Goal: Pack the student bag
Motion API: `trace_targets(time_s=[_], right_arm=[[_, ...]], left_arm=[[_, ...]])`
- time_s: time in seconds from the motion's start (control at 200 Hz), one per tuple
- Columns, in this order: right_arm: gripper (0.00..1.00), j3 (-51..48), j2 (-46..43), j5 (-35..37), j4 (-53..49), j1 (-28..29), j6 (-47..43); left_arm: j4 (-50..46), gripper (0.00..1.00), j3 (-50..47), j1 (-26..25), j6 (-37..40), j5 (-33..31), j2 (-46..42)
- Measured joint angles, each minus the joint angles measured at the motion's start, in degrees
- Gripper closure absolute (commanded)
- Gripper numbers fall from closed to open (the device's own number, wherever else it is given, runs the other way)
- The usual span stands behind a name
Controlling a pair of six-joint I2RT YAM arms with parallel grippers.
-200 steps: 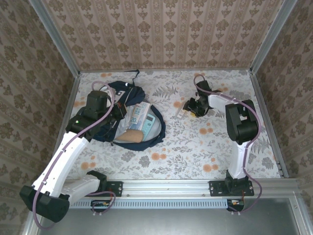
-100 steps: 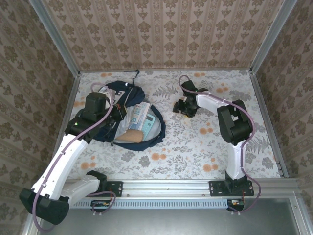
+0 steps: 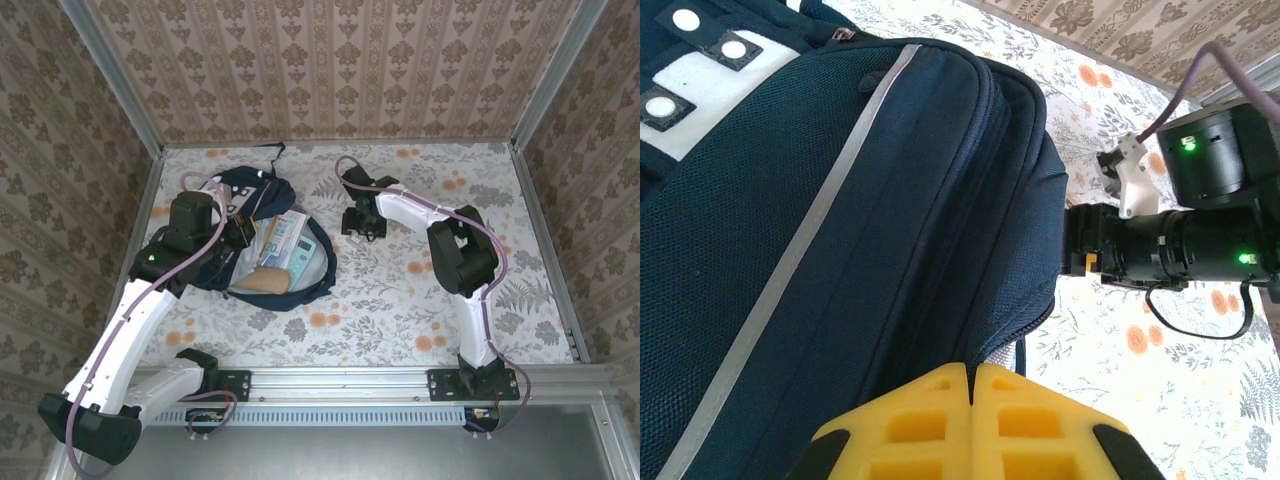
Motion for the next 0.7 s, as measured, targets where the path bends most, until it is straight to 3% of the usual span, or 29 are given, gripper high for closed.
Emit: trace_targets(time_s=[0.13, 0.305, 0.59, 0.7], right_arm=[[0.26, 1.92, 2.16, 1.79, -1.4, 1.11, 1.36], [0.28, 2.54, 3.85, 2.99, -2.38, 2.34, 3.19], [0.51, 1.6, 3.67, 6.8, -1.75, 3.8, 4.37], [0.56, -2.51, 0.9, 7.52, -0.61, 3.93, 4.02]], left_arm=[[0.0, 1.0, -0.11, 0.0, 0.0, 0.2, 0.02], [0.09, 1.0, -0.37, 0.0, 0.0, 0.28, 0.0], [0.31, 1.0, -0.98, 0.0, -0.02, 0.44, -0.72], [0.39, 1.0, -1.27, 0.02, -0.02, 0.44, -0.92]])
